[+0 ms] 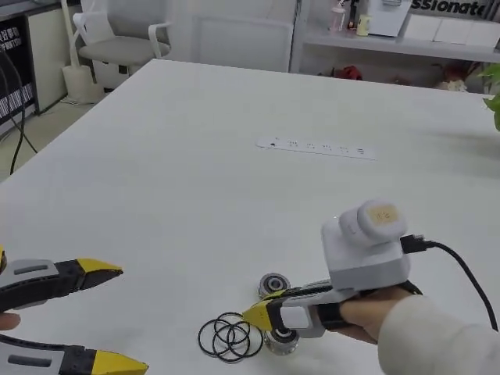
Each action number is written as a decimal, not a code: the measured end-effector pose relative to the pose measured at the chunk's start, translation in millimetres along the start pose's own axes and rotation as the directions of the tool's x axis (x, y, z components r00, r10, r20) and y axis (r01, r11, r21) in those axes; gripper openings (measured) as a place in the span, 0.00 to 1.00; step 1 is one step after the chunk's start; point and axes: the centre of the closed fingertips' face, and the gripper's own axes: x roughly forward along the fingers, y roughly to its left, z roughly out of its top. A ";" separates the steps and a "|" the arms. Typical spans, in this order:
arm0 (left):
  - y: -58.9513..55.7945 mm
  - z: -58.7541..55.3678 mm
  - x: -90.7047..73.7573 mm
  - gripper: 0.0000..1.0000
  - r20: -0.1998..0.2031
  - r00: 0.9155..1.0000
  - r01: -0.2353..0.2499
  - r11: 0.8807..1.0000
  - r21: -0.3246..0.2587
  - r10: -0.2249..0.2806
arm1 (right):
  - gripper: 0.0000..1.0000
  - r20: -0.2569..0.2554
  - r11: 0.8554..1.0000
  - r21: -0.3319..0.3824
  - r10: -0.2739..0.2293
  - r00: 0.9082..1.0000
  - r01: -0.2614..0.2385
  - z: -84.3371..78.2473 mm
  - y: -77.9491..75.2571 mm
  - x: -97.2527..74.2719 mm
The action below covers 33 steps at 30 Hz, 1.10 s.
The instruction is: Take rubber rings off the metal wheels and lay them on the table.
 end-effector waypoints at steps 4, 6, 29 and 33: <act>0.7 0.4 -3.8 0.73 0.009 1.000 -0.014 1.000 -0.005 0.014 | 0.10 0.017 1.000 -0.023 -0.012 1.000 0.012 7.4 1.7 -4.7; 1.9 0.9 -6.1 0.73 0.015 1.000 -0.024 1.000 -0.008 0.024 | 0.13 0.025 0.997 -0.064 -0.031 0.999 0.033 12.8 2.1 -8.4; 1.1 16.3 -27.8 0.85 0.037 0.986 -0.160 0.986 -0.039 0.161 | 0.64 0.242 0.950 -0.297 -0.024 0.970 0.098 70.0 32.4 -108.9; 1.8 18.3 -29.2 0.87 0.038 0.985 -0.167 0.985 -0.039 0.169 | 0.72 0.264 0.944 -0.306 -0.043 0.964 0.126 64.7 31.3 -135.7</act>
